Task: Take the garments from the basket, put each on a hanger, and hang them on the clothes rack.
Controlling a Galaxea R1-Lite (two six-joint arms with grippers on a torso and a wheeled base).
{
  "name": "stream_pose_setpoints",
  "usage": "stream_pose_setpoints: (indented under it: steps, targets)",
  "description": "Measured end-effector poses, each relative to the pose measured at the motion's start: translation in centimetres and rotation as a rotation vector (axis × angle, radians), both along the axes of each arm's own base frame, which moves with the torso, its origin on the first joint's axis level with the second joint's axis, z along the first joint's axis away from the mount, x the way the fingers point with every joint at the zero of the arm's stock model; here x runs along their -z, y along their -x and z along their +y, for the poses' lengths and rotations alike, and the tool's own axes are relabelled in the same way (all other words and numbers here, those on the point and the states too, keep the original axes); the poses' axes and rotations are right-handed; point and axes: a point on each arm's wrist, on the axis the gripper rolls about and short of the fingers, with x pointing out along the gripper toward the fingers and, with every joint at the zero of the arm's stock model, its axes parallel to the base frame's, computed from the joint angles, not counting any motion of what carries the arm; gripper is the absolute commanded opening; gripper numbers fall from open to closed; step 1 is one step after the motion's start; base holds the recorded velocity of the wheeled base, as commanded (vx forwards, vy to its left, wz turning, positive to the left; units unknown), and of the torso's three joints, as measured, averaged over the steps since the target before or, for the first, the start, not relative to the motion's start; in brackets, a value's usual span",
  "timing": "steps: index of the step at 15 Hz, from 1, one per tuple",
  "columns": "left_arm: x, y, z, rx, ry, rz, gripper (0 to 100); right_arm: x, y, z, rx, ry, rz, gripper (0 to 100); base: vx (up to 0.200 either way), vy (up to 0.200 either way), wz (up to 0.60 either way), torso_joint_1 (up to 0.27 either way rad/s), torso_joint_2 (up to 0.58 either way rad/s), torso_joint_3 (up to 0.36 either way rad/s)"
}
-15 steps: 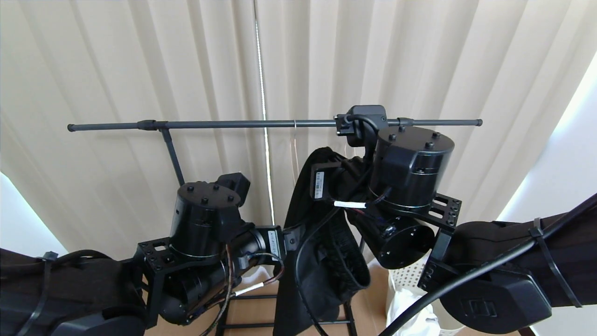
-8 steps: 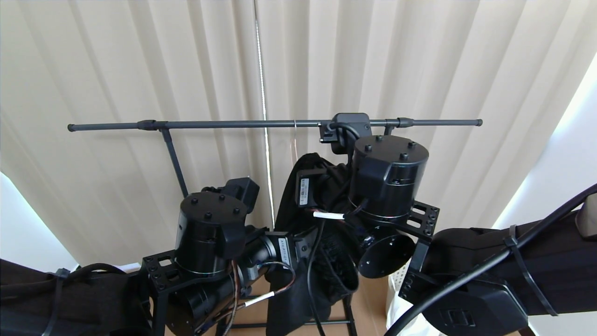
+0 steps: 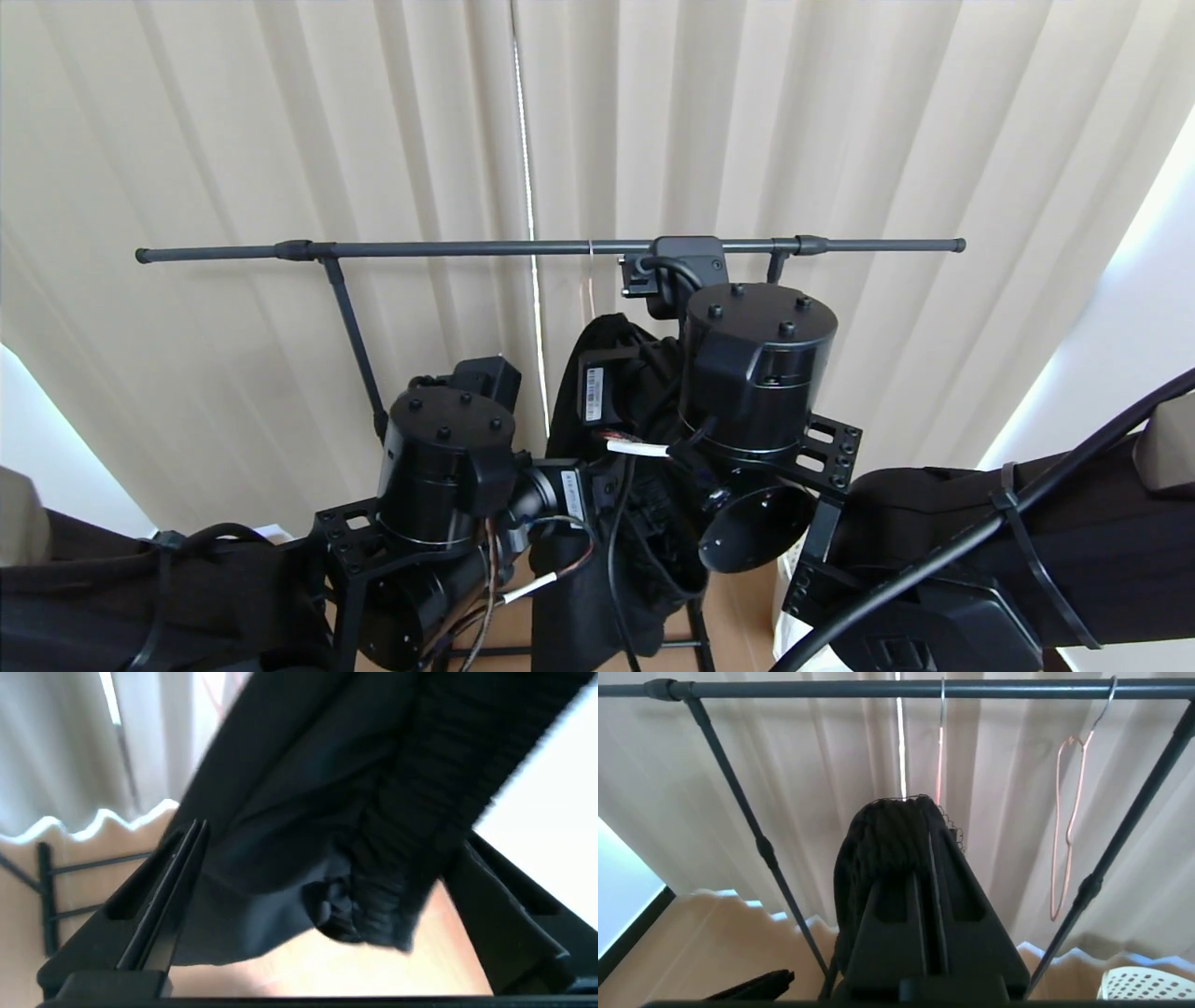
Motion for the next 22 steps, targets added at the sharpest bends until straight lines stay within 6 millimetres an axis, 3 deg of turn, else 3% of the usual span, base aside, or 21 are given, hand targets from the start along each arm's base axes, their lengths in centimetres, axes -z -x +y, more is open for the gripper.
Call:
stream_pose_setpoints:
  steps: [7,12,20,21,22]
  targets:
    - [1.7,-1.2,-0.1,-0.055,-0.122,-0.007,100,-1.6,-0.9,-1.6,0.055,-0.045,-0.046,0,0.0,0.0,0.0,0.0,0.0,0.0]
    - [4.4,-1.1,0.0,-0.031,-0.239,0.044,100,-3.1,-1.3,-3.1,0.089,-0.07,-0.07,0,0.0,0.0,0.0,0.0,0.0,0.0]
    - [6.9,0.2,-0.6,0.022,-0.335,0.087,100,-3.9,-3.2,-5.3,0.166,-0.08,-0.089,0,0.0,0.0,0.0,0.0,0.0,0.0]
    - [6.9,0.3,-0.6,0.023,-0.338,0.088,0,-4.0,-3.4,-5.6,0.177,-0.081,-0.091,0,0.0,0.0,0.0,0.0,0.0,0.0]
    - [6.9,0.4,-0.6,0.022,-0.341,0.086,0,-4.0,-3.6,-5.8,0.185,-0.078,-0.092,0,0.0,0.0,0.0,0.0,0.0,0.0]
